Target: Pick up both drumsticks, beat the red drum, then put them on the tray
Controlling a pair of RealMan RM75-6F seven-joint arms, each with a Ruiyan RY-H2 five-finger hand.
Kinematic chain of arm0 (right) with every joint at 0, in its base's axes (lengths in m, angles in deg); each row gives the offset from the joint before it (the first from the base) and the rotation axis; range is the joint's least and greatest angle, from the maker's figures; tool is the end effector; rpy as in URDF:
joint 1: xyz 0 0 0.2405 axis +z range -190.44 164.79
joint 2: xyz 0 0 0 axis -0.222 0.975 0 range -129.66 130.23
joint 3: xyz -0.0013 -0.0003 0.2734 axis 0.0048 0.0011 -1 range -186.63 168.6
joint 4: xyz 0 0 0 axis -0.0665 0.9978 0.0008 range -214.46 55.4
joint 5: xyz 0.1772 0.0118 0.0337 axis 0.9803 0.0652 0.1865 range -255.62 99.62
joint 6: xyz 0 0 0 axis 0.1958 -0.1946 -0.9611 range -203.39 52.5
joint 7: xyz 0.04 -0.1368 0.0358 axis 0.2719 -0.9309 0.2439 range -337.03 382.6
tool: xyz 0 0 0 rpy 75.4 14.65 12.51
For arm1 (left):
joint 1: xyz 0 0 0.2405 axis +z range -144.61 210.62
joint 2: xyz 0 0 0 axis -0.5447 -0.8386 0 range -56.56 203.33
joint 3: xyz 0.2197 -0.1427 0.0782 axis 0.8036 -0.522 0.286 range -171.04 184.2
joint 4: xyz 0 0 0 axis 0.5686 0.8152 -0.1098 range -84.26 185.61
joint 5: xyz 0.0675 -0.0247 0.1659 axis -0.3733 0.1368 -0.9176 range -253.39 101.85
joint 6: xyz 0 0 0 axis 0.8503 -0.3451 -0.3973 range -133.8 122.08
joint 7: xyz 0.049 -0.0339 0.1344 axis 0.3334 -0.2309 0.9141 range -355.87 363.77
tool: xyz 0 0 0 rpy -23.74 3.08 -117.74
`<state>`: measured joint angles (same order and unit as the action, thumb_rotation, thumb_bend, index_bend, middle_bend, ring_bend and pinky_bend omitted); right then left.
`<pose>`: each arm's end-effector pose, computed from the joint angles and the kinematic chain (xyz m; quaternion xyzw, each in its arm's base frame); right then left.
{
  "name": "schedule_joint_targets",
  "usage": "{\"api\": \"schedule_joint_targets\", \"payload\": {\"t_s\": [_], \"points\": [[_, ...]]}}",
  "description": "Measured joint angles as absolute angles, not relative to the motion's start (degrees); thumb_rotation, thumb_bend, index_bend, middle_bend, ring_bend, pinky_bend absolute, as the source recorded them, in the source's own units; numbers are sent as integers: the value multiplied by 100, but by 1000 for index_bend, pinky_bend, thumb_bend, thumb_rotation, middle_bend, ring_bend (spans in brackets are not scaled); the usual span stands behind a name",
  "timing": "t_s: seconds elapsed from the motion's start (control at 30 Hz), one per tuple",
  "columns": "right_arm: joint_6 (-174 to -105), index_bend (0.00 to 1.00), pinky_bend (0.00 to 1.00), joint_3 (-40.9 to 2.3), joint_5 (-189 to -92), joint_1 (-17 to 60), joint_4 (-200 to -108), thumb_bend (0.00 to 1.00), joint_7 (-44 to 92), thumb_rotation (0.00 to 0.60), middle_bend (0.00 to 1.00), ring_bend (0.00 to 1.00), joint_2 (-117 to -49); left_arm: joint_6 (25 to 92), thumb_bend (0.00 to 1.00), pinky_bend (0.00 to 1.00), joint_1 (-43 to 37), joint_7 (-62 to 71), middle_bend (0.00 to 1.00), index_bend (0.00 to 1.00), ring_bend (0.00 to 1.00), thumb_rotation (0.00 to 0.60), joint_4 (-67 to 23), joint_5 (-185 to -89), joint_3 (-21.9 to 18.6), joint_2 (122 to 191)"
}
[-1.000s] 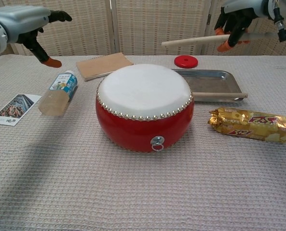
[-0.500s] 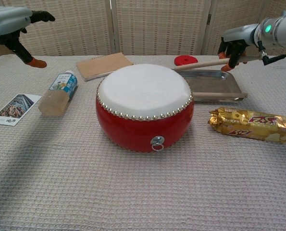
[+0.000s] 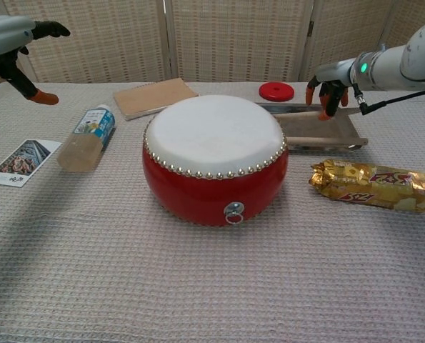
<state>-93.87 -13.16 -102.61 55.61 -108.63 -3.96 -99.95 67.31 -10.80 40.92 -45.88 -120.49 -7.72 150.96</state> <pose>-0.1739 -0.5160 0.0234 0.7175 -0.4120 0.1677 0.5360 -0.1698 0.3756 0.1182 -0.6360 -0.3435 -0.3478 0.5971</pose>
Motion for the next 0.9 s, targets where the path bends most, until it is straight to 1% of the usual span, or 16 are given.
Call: {"api": "schedule_joint_targets", "payload": {"t_s": [0.13,0.27,0.37,0.47,0.57,0.6,0.67,0.77,0.8,0.87,0.9], "points": [[-9389,123,350,-1261,-10091,5574,-10811,305,-550,600,348,152,-10025,6723,257,173,-1047,4054,0,0,0,600,-4583,-12113,-770,15086],[-9500,121,350,-1241,-10042,5555,-10976,304,-631,600,347,152,-9921,6714,257,173,-1030,4020,0,0,0,600,-4598,-12136,-798,15053],[-9680,121,350,-1244,-10068,5526,-11304,304,-654,600,347,155,-9745,6710,258,173,-1001,3943,0,0,0,600,-4628,-12181,-822,15000],[-9990,121,349,-1266,-10179,5448,-11919,304,-631,600,348,165,-9428,6667,261,173,-956,3783,0,0,0,600,-4654,-12245,-837,14926],[-10442,121,343,-1303,-10359,5281,-12868,305,-543,600,342,171,-8950,6553,266,173,-876,3487,4,0,0,600,-4691,-12292,-852,14804],[-10667,120,333,-1311,-10461,5184,-13324,305,-496,600,333,170,-8720,6521,266,174,-844,3380,9,0,0,600,-4699,-12306,-858,14762],[-11063,119,319,-1313,-10656,5001,-14058,304,-420,600,309,167,-8340,6486,265,174,-742,3125,38,0,5,600,-4688,-12375,-863,14663],[-11928,113,318,-1278,-11119,4580,-15302,305,-276,600,292,162,-7664,6556,266,174,-534,2793,67,2,14,600,-4575,-12581,-842,14571],[-12334,104,318,-1249,-11354,4373,-15754,305,-211,600,284,153,-7410,6595,265,174,-458,2710,68,4,14,600,-4530,-12645,-823,14545],[-12970,83,309,-1191,-11754,4024,-16331,301,-92,600,262,125,-7058,6675,264,174,-282,2521,72,15,13,600,-4456,-12772,-776,14482],[-13396,59,282,-1144,-12056,3768,-16622,289,5,600,240,96,-6846,6702,265,174,-210,2439,73,17,14,600,-4447,-12800,-756,14450]]}}
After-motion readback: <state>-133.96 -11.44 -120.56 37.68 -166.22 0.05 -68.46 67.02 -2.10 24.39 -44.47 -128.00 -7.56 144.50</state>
